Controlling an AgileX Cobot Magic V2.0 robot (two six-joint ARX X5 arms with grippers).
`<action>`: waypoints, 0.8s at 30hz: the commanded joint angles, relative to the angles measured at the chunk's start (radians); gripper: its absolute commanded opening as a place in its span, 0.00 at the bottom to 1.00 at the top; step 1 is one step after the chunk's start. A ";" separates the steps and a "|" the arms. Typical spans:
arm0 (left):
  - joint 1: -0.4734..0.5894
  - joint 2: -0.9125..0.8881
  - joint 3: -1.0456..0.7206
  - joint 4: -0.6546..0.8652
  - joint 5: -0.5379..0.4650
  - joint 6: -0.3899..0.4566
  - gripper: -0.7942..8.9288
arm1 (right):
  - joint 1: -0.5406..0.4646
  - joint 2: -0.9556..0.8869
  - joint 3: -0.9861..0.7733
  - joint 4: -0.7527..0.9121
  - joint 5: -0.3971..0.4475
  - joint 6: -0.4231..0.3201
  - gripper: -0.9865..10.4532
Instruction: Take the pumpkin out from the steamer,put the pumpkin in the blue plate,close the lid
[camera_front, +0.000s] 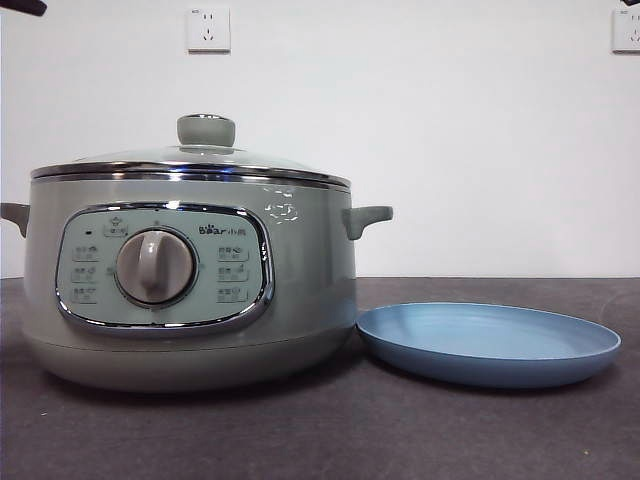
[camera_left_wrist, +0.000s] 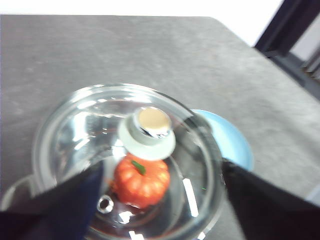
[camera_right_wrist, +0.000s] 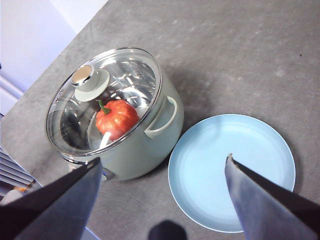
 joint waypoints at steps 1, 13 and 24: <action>-0.040 0.042 0.036 0.001 -0.043 -0.009 0.50 | 0.009 0.002 0.002 0.003 -0.001 0.006 0.45; -0.241 0.337 0.233 -0.004 -0.247 0.025 0.50 | 0.014 0.002 0.002 0.003 0.000 0.013 0.45; -0.301 0.547 0.268 -0.013 -0.335 0.051 0.50 | 0.014 0.002 0.002 0.003 0.002 0.013 0.44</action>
